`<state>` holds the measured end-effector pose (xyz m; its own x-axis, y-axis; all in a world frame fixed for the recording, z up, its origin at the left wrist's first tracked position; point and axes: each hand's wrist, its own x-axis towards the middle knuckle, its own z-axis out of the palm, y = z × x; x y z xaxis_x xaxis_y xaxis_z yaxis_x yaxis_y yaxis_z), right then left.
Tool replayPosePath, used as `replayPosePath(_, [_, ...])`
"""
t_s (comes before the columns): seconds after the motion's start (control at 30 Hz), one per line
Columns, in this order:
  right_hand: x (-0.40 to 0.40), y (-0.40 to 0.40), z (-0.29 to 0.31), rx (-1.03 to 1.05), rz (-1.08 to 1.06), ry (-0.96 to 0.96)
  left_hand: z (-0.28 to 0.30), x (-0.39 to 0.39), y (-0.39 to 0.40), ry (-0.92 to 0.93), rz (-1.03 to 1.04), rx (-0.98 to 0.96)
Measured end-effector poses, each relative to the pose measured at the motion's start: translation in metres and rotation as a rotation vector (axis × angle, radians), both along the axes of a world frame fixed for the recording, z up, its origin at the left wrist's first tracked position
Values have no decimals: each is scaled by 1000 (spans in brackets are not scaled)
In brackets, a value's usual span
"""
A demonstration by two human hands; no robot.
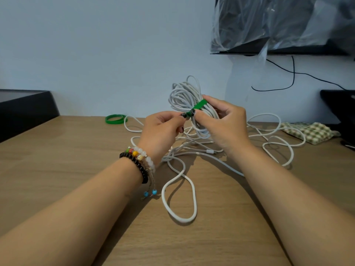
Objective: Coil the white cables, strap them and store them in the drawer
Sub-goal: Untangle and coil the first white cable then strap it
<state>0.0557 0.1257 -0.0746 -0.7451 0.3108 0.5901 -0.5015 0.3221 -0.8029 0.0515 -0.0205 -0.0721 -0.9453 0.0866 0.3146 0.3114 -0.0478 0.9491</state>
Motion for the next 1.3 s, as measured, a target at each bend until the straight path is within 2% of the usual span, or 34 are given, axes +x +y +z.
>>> replayPosePath(0.13, [-1,1,0,12,5,-10,1,1,-1,-61,-56,53])
replayPosePath(0.3, [0,-2,0,54,-7,-9,3,3,-4,-25,-99,41])
replayPosePath(0.57, [0,1,3,-328,241,-128,2,8,-4,45,-158,-14])
replayPosePath(0.87, [5,2,3,-470,490,-383,2,8,-5,39,-181,-57])
replayPosePath(0.93, [4,2,3,-388,409,-349,3,8,-5,27,-179,-48])
replayPosePath(1.13, [1,6,3,-52,118,-72,8,6,-6,-20,-167,-32])
replayPosePath(1.3, [1,4,2,72,41,52,9,5,-7,-58,-159,-24])
